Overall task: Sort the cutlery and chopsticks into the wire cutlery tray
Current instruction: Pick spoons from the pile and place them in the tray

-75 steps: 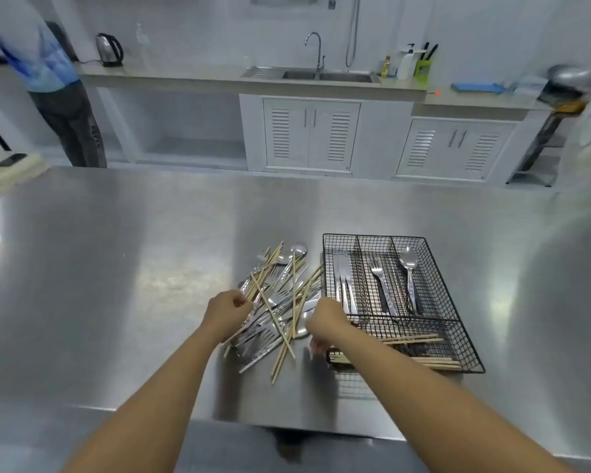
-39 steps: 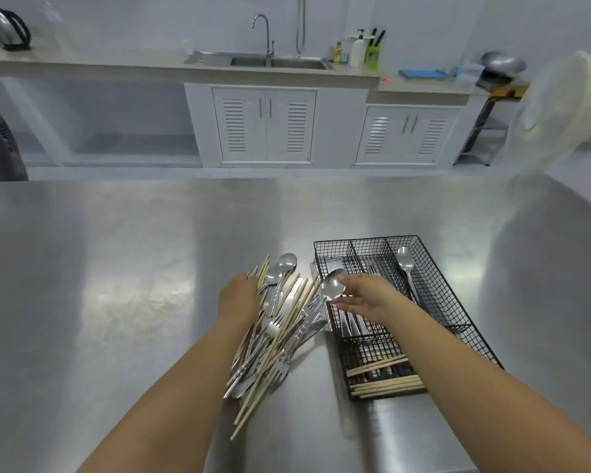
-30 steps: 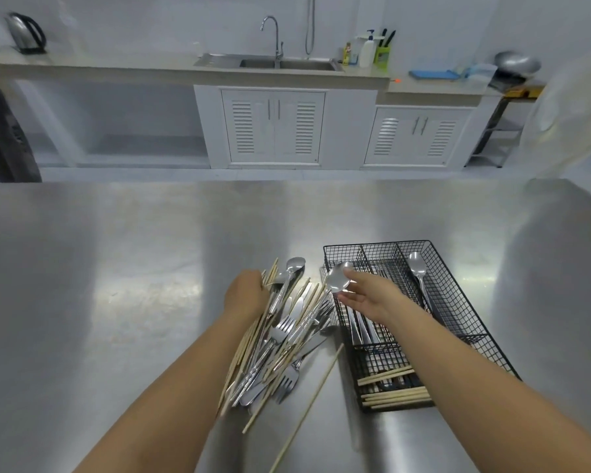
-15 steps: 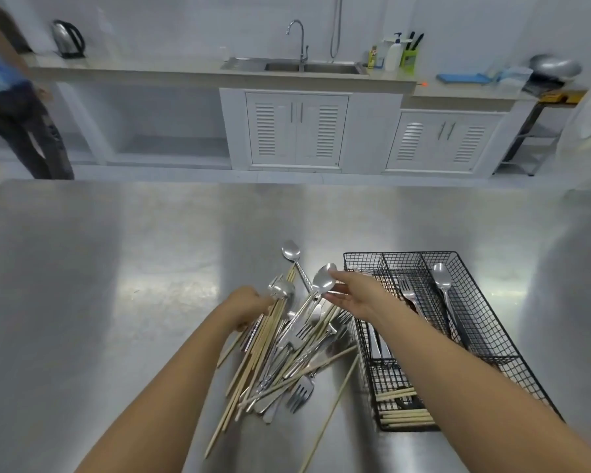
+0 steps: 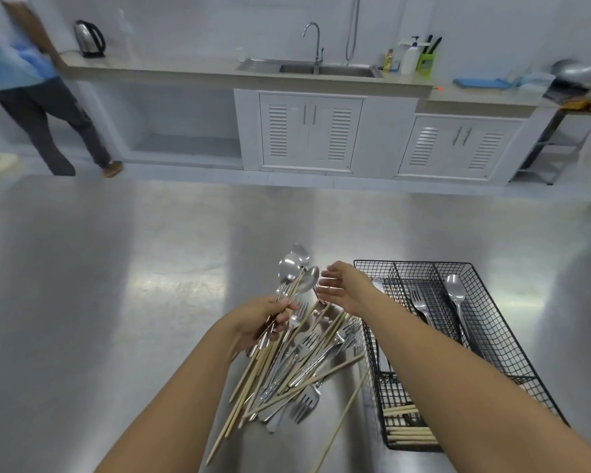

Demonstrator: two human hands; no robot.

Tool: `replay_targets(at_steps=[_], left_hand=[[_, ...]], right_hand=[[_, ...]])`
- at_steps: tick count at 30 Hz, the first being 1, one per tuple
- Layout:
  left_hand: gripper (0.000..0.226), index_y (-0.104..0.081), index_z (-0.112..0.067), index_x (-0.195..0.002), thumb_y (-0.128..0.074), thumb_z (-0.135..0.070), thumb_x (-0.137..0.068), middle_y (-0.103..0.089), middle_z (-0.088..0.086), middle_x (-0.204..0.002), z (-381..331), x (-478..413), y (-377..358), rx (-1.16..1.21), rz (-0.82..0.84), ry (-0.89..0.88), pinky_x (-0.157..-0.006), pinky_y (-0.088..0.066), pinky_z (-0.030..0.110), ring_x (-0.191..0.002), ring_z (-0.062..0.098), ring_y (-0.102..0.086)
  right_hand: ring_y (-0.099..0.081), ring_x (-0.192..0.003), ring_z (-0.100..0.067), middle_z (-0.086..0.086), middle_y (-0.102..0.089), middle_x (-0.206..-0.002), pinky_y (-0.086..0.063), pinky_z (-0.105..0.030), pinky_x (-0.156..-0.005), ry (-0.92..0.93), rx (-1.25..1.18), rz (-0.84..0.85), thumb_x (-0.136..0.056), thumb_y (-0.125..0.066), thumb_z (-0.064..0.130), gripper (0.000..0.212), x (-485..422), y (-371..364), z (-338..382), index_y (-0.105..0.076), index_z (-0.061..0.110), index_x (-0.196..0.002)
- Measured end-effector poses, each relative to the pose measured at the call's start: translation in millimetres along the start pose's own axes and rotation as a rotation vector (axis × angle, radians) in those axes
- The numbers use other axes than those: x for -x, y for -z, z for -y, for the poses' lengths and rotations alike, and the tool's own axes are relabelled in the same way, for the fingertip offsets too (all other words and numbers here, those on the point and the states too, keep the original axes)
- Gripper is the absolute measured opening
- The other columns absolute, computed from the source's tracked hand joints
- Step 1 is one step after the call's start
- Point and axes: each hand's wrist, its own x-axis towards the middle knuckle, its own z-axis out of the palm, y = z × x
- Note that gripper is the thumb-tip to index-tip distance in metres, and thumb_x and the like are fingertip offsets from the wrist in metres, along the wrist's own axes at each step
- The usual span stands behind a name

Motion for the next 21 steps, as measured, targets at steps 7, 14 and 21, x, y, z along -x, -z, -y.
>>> replay_targets(at_steps=[7,14,21], left_hand=[[0.022,-0.054,-0.003,-0.111,-0.04,-0.015,-0.1,-0.063,0.012,-0.087,7,2,1,0.161,-0.027,-0.022,-0.06,-0.059,0.028,-0.067,0.021,-0.068],[0.028,-0.057,-0.009,-0.116,-0.035,-0.02,-0.101,-0.052,-0.002,-0.065,8,-11,1,0.08,-0.098,-0.024,-0.037,-0.027,0.017,-0.039,0.006,-0.036],[0.039,-0.056,-0.008,-0.118,-0.036,-0.035,-0.098,-0.053,-0.001,-0.059,1,-19,-11,0.131,-0.075,-0.012,-0.033,-0.024,0.016,-0.033,0.006,-0.034]], right_hand=[[-0.065,-0.059,-0.024,-0.014,-0.068,-0.077,-0.051,-0.027,-0.046,0.191,0.859,-0.298,-0.082,-0.072,0.018,0.02,-17,-9,-20,-0.063,-0.001,-0.084],[-0.061,-0.073,-0.024,-0.009,-0.059,-0.079,-0.045,-0.026,-0.049,0.169,1.034,-0.357,-0.08,-0.071,0.012,0.028,-23,-16,-27,-0.046,0.006,-0.068],[-0.062,-0.062,-0.023,-0.017,-0.062,-0.081,-0.058,-0.032,-0.064,0.004,0.343,-0.129,-0.084,-0.064,-0.005,0.005,-14,-4,-14,-0.059,-0.005,-0.086]])
